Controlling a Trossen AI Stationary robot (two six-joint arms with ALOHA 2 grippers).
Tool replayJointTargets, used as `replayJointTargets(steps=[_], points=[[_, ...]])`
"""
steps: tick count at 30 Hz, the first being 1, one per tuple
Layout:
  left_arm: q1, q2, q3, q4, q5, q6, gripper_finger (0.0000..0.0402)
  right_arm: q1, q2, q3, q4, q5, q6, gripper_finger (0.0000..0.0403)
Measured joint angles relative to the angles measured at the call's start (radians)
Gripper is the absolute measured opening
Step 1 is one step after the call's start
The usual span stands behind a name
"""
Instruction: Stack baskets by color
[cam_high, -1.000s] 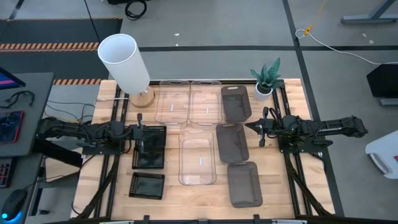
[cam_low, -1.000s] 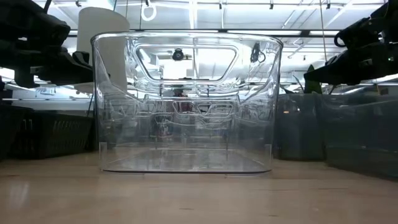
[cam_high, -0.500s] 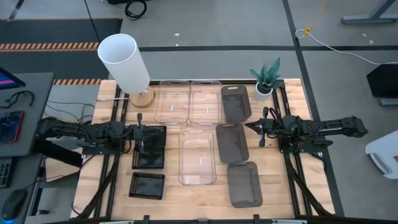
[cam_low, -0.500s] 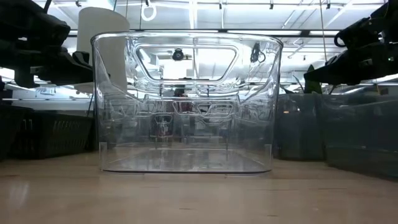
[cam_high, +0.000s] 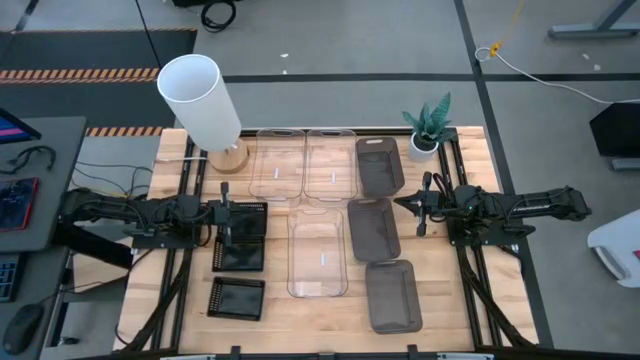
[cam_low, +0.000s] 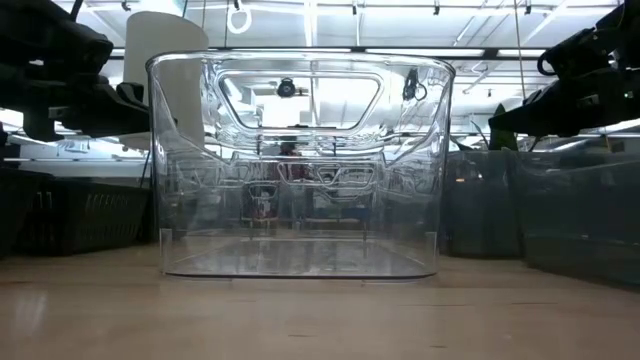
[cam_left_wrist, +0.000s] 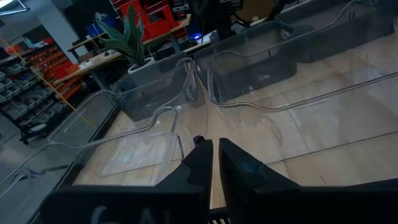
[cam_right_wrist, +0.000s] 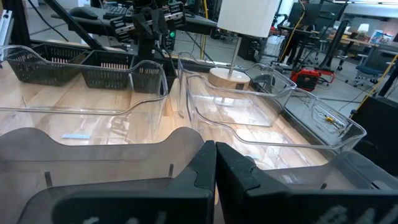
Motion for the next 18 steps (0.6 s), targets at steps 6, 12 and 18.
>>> replayJointTargets(steps=[6, 12, 18], points=[[0.000, 0.000, 0.000, 0.000, 0.000, 0.000, 0.0028, 0.000, 0.000, 0.000, 0.051, 0.000, 0.006, 0.0014], [0.000, 0.000, 0.000, 0.000, 0.000, 0.000, 0.0034, -0.011, -0.001, 0.000, 0.285, 0.075, 0.391, 0.0014], [0.000, 0.000, 0.000, 0.000, 0.000, 0.000, 0.0032, -0.045, 0.000, 0.009, 0.330, 0.158, 0.884, 0.0014]])
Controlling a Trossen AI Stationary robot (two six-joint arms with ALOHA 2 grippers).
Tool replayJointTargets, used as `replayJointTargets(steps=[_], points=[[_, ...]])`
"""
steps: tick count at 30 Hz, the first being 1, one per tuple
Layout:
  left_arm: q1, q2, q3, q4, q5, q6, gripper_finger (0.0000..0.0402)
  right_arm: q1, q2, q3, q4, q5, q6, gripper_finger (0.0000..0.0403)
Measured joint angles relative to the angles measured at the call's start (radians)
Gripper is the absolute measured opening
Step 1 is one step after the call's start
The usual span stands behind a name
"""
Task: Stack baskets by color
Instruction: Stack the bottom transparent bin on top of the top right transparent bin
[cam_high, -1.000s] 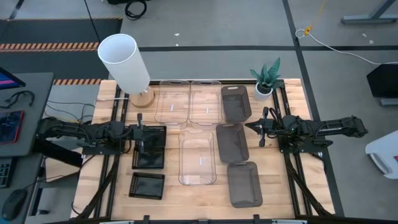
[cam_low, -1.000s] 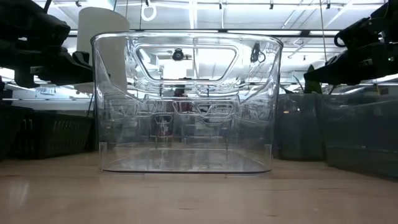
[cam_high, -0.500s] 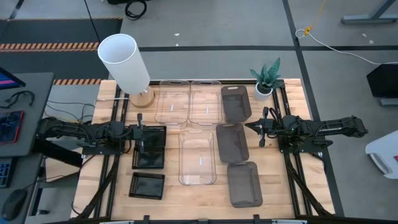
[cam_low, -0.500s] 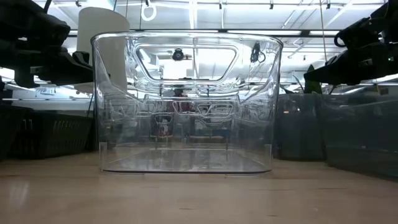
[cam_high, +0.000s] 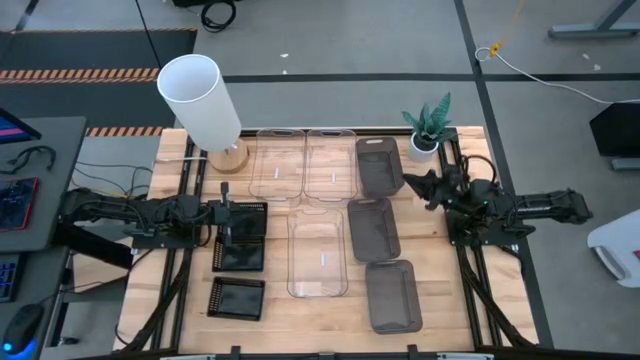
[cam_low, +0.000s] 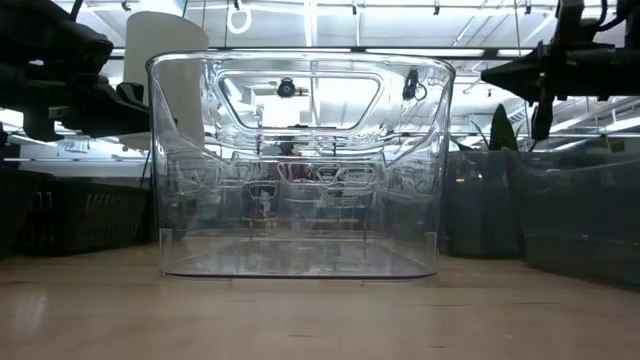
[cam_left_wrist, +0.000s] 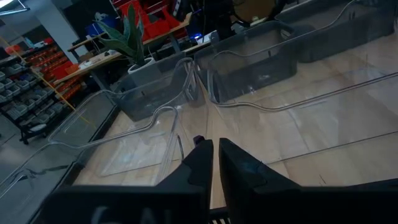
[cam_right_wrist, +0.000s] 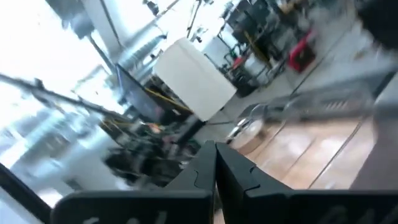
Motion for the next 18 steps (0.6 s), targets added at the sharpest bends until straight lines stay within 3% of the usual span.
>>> replayJointTargets(steps=[3, 7, 18], points=[[0.000, 0.000, 0.000, 0.000, 0.000, 0.000, 0.0027, -0.014, 0.000, 0.000, 0.000, -0.048, 0.150, 0.0014], [0.000, 0.000, 0.000, 0.000, 0.000, 0.001, 0.0026, -0.019, 0.000, 0.000, 0.007, -0.094, 0.215, 0.0014], [0.001, 0.000, 0.000, 0.023, -0.071, -0.004, 0.0026, -0.019, 0.000, 0.003, 0.210, -0.033, 0.082, 0.0014]])
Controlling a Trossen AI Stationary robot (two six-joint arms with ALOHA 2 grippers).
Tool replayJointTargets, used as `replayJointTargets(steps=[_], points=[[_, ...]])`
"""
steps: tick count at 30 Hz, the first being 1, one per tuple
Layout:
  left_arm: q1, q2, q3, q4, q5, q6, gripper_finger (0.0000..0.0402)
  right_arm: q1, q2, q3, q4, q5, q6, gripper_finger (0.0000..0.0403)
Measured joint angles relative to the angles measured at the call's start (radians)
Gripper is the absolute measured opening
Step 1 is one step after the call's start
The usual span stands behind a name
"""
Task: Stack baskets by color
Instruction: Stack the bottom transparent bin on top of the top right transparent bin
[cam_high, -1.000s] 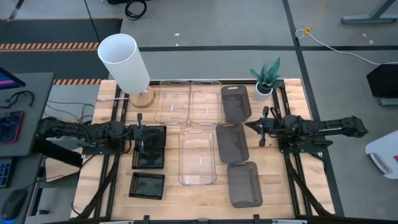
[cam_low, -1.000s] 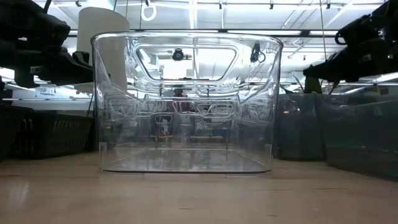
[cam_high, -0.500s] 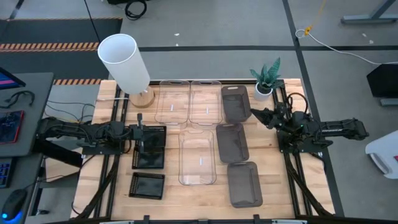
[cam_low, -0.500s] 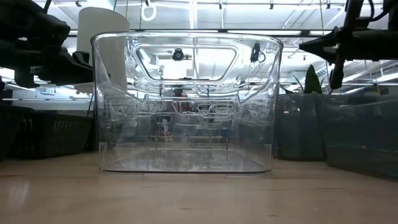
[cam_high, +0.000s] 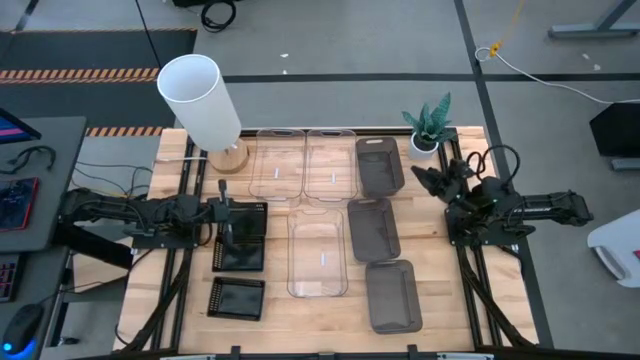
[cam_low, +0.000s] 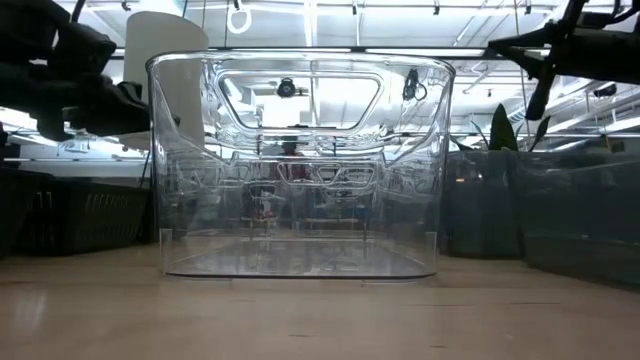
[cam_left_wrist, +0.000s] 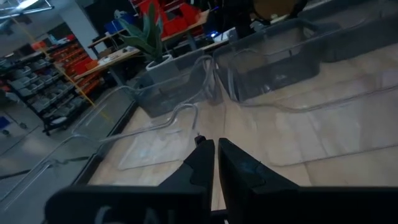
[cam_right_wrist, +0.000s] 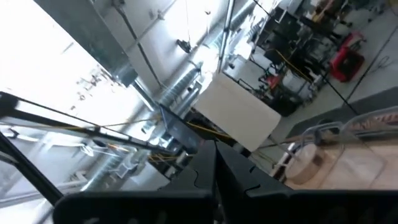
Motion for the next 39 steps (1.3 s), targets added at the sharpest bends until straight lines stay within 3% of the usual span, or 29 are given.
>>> replayJointTargets(steps=[4, 8, 16, 21, 28, 35, 39], points=[[0.000, 0.000, 0.000, 0.021, 0.000, 0.001, 0.0024, 0.005, 0.003, 0.000, 0.016, 0.000, 0.083, 0.0014], [0.000, 0.000, 0.000, 0.143, 0.002, 0.001, 0.0029, 0.013, 0.031, 0.021, 0.033, 0.011, 0.126, 0.0014], [0.000, 0.000, 0.000, 0.537, 0.002, -0.058, 0.0036, 0.021, 0.215, 0.187, 0.036, 0.007, -0.035, 0.0014], [0.000, 0.000, 0.000, 0.670, 0.003, -0.302, 0.0031, 0.021, 0.380, 0.272, 0.034, -0.004, 0.050, 0.0014], [0.000, 0.000, 0.000, 0.820, 0.003, -0.537, 0.0031, 0.021, 0.624, 0.407, 0.035, -0.113, 0.057, 0.0014], [0.000, 0.000, 0.000, 0.980, 0.002, -0.709, 0.0033, 0.021, 0.744, 0.498, 0.050, -0.113, 0.085, 0.0014], [0.000, 0.000, 0.000, 0.990, 0.001, -0.784, 0.0027, 0.021, 0.769, 0.509, 0.069, -0.160, 0.117, 0.0014]])
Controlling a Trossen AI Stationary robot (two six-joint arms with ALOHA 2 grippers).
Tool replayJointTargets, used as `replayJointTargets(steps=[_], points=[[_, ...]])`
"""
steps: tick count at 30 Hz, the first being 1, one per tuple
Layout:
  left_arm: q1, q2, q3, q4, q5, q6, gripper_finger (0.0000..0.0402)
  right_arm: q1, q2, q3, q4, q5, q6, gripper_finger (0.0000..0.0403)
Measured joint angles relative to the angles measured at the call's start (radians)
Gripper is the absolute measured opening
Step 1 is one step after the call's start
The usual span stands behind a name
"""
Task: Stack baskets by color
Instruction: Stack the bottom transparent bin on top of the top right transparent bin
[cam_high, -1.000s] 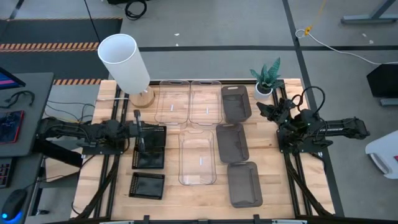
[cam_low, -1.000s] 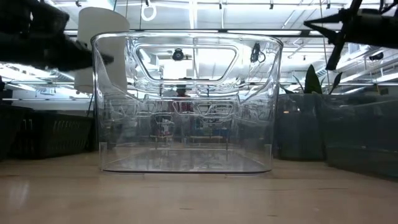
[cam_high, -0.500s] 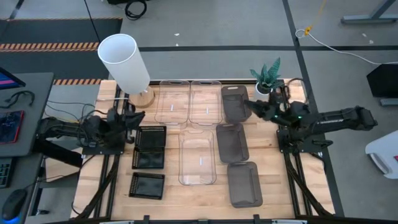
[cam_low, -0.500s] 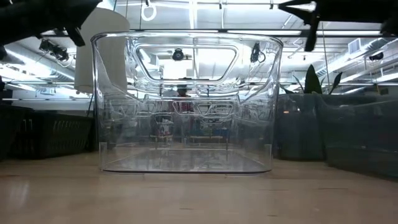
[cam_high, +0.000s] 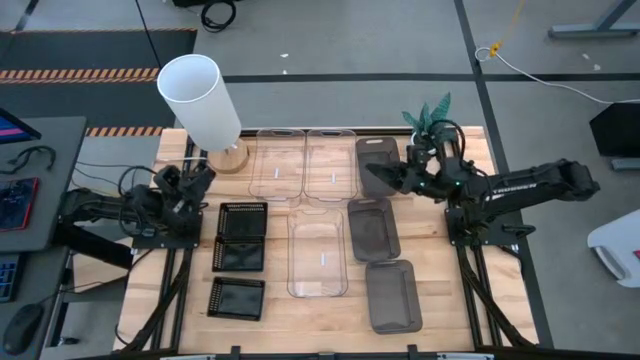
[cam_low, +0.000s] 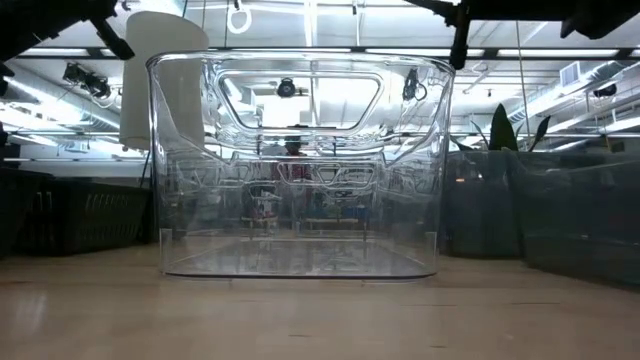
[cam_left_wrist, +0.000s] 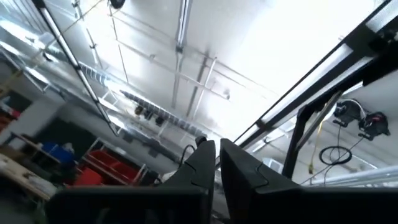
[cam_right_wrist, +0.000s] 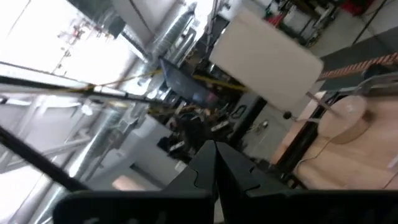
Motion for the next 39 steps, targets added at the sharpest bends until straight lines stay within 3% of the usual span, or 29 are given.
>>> replayJointTargets(steps=[3, 7, 11, 16, 20, 33, 39], points=[[0.000, 0.000, 0.000, -0.016, 0.001, -0.055, 0.0025, 0.007, 0.012, 0.000, -0.004, -0.085, -0.007, 0.0014], [0.000, -0.001, 0.000, -0.045, -0.029, -0.166, 0.0025, -0.012, 0.031, 0.002, -0.018, -0.297, -0.013, 0.0013], [0.000, -0.001, 0.000, -0.114, -0.075, -0.299, 0.0024, -0.002, 0.055, 0.077, -0.293, -0.414, -0.022, 0.0008], [0.000, 0.000, 0.000, -0.266, -0.104, -0.388, 0.0020, 0.041, 0.135, 0.260, -0.735, -0.413, -0.181, 0.0007], [0.000, 0.000, 0.000, -0.343, -0.115, -0.448, 0.0020, 0.055, 0.228, 0.389, -0.934, -0.377, -0.277, 0.0010], [0.000, 0.000, 0.000, -0.374, -0.105, -0.469, 0.0020, 0.055, 0.455, 0.630, -1.173, -0.408, -0.406, 0.0020], [0.000, 0.000, 0.000, -0.427, -0.104, -0.496, 0.0020, 0.089, 0.550, 0.763, -1.355, -0.397, -0.464, 0.0049]])
